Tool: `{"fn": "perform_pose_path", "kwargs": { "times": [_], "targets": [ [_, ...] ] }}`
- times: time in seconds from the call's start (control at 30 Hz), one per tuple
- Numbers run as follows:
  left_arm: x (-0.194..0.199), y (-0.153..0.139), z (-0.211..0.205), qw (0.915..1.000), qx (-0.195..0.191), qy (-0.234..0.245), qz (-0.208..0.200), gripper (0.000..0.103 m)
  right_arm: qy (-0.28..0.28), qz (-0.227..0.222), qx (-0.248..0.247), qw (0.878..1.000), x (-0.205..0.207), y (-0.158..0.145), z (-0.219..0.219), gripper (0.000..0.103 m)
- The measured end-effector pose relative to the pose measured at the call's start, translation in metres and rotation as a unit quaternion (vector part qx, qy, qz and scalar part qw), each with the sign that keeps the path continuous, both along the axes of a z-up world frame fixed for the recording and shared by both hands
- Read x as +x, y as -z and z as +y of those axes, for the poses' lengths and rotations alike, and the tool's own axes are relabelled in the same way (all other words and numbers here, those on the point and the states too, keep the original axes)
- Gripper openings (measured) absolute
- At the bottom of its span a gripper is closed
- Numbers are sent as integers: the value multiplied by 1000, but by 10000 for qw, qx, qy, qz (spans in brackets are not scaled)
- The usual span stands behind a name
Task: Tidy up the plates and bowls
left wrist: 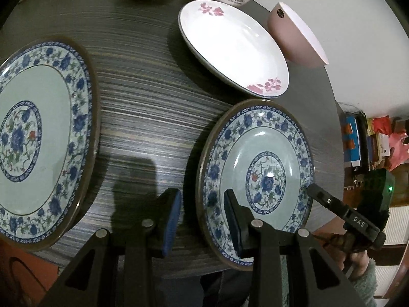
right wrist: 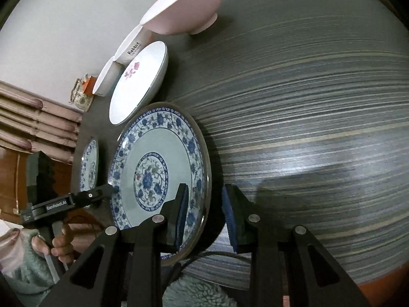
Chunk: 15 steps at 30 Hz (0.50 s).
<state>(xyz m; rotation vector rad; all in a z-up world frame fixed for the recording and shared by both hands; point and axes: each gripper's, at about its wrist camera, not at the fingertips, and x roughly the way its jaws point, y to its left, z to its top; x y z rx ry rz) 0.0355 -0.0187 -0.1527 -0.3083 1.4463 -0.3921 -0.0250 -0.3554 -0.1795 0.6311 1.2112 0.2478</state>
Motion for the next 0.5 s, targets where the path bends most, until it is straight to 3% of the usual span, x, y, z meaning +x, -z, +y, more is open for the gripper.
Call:
{"fn": "perform_pose_path", "kwargs": {
  "times": [0.17, 0.5],
  "targets": [
    [3, 0, -4, 10000, 7, 60, 2, 35, -31, -22, 17, 10000, 6, 0, 0, 27],
    [-1, -2, -19, 9994, 114, 286, -134, 33, -113, -8, -80, 9999, 8, 3, 6, 13]
  ]
}}
